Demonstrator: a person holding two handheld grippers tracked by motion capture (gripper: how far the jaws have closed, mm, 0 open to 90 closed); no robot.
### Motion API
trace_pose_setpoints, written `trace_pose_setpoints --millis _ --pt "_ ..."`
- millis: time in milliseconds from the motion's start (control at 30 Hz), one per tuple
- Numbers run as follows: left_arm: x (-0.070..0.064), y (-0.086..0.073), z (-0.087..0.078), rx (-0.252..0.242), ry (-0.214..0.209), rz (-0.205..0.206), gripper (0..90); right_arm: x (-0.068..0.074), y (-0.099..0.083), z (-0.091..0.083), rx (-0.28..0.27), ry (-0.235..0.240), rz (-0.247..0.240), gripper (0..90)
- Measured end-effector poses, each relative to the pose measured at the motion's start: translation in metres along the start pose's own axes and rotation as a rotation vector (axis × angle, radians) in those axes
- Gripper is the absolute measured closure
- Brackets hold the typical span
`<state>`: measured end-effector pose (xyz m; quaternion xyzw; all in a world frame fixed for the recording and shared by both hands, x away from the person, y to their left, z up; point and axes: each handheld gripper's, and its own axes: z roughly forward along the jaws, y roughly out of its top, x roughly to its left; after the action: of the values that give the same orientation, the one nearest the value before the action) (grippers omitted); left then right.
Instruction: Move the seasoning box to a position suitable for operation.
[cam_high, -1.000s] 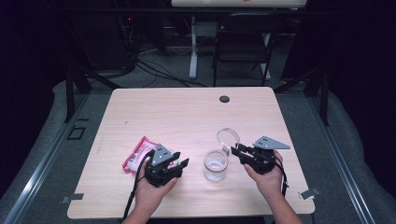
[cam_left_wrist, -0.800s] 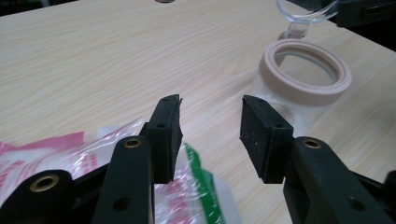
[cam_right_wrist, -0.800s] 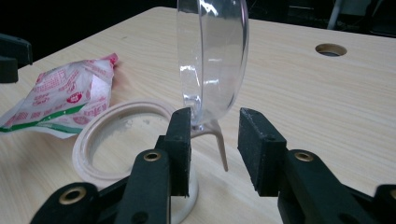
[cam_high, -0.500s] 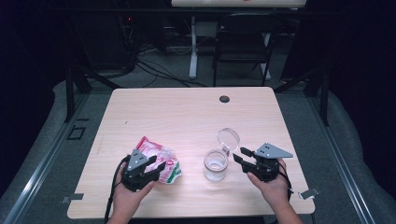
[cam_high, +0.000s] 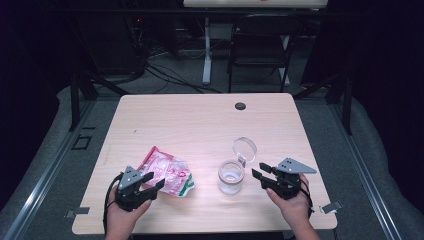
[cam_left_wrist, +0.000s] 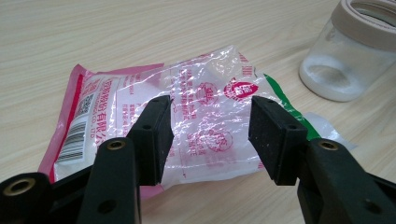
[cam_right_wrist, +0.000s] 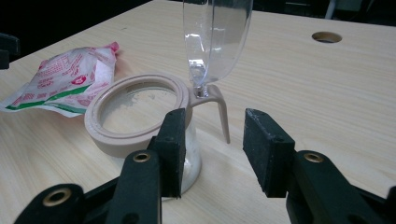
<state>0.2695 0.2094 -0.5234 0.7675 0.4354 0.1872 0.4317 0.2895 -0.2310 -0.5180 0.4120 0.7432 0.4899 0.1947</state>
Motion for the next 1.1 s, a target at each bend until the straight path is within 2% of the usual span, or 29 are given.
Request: trace_pose_setpoints --millis 67,233,300,467,500,733,833,1100 --pt "0.000 -0.001 0.000 -0.004 0.005 -0.003 49.2 0.001 0.000 0.003 0.003 0.002 0.005 58.5" --pt "-0.002 -0.003 0.001 -0.005 0.009 0.002 49.2 0.008 0.006 0.012 0.002 0.041 0.040 54.6" --pt "-0.003 -0.003 0.002 -0.004 0.008 0.007 49.2 0.012 0.008 0.018 0.021 0.049 0.043 52.1" --pt "-0.006 -0.004 0.002 -0.002 0.006 0.013 49.2 0.017 0.012 0.027 0.028 0.042 0.043 51.6" --pt "-0.006 -0.004 0.002 -0.003 0.007 0.013 49.2 0.018 0.013 0.032 0.045 0.024 0.043 51.8" --pt "-0.006 -0.005 0.000 -0.004 0.014 0.014 49.3 0.015 0.014 0.043 0.091 0.017 0.033 54.8" --pt "-0.006 -0.006 0.001 -0.002 0.015 0.013 49.3 0.014 0.015 0.046 0.096 0.034 0.042 57.8" --pt "-0.007 -0.006 0.002 0.004 0.014 0.018 49.4 0.011 0.015 0.048 0.095 0.051 0.059 59.1"
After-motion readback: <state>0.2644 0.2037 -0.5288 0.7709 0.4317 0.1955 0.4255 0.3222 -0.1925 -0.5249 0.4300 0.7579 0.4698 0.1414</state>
